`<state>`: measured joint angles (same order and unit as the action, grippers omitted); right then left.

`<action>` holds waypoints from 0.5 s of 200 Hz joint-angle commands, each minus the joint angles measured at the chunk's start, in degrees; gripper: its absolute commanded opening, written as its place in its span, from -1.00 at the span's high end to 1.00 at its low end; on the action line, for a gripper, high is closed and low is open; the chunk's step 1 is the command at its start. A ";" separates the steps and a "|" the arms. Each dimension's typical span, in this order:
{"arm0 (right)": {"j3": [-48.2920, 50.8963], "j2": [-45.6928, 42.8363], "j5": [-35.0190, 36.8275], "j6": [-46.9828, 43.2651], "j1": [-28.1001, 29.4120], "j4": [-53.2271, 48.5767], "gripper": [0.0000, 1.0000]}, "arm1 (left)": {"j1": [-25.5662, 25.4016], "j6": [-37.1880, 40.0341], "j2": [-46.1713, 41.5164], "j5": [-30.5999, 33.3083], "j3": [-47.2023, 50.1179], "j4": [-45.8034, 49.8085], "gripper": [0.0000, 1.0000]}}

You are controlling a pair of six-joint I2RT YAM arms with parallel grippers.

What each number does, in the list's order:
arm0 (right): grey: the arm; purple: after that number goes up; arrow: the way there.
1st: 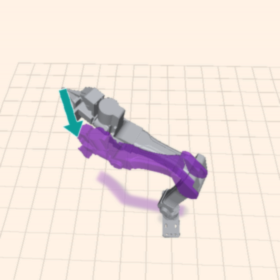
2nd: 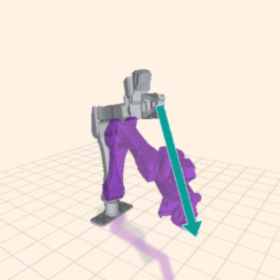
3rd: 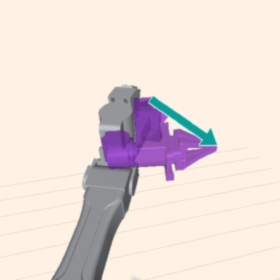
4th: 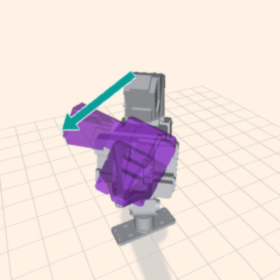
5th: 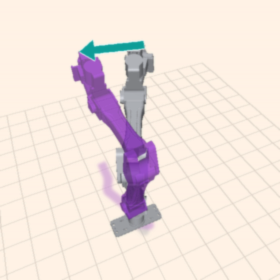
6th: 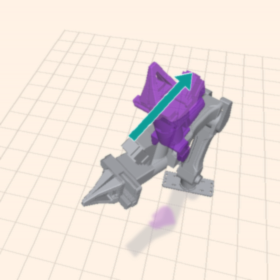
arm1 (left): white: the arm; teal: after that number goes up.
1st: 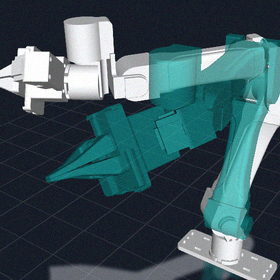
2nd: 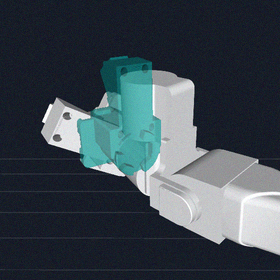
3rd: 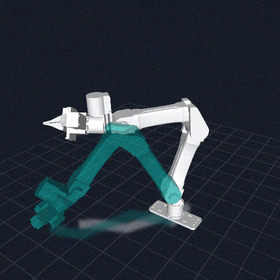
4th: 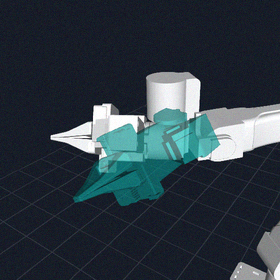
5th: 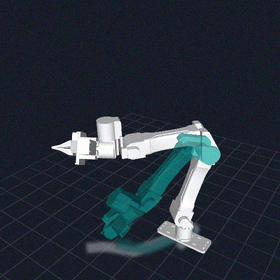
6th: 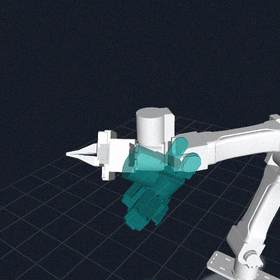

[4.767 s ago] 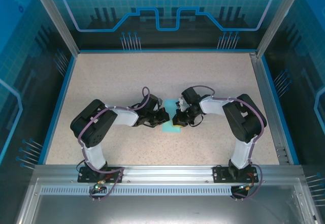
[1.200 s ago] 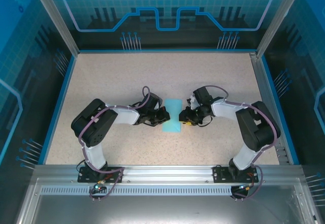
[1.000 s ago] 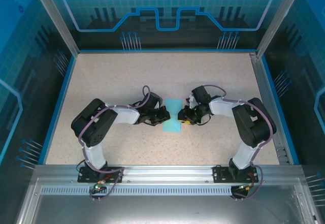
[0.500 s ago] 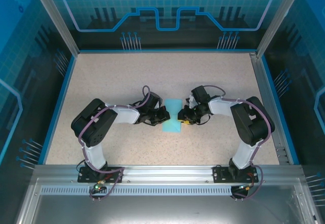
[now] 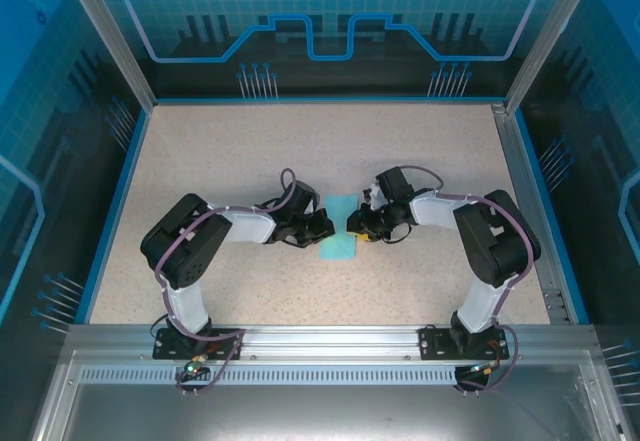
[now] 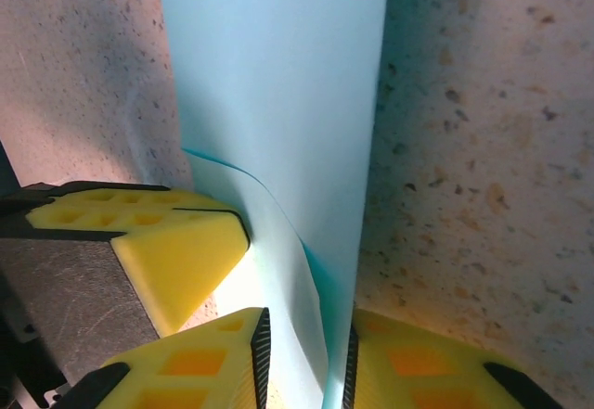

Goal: Fold a paper plane with a square sheet of paper (pick it up from the middle)
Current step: Turn over the paper at the center of the table.

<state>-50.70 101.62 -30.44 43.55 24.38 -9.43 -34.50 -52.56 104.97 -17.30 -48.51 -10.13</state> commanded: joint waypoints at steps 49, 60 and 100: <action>2.92 1.91 -3.90 -0.26 -0.36 4.54 0.61 | 0.08 -1.14 -1.87 -0.56 -0.56 0.07 0.91; 3.23 1.82 -4.84 -0.31 -0.45 5.48 0.67 | 0.08 -1.91 -3.08 -1.49 -0.27 -1.24 0.89; 3.45 -1.53 -7.17 -0.14 -2.12 5.47 0.83 | 0.26 -1.52 -13.27 6.13 2.10 2.06 0.85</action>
<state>-47.55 102.54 -34.83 43.75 24.01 -4.38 -34.50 -53.78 99.90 -16.47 -48.36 -9.50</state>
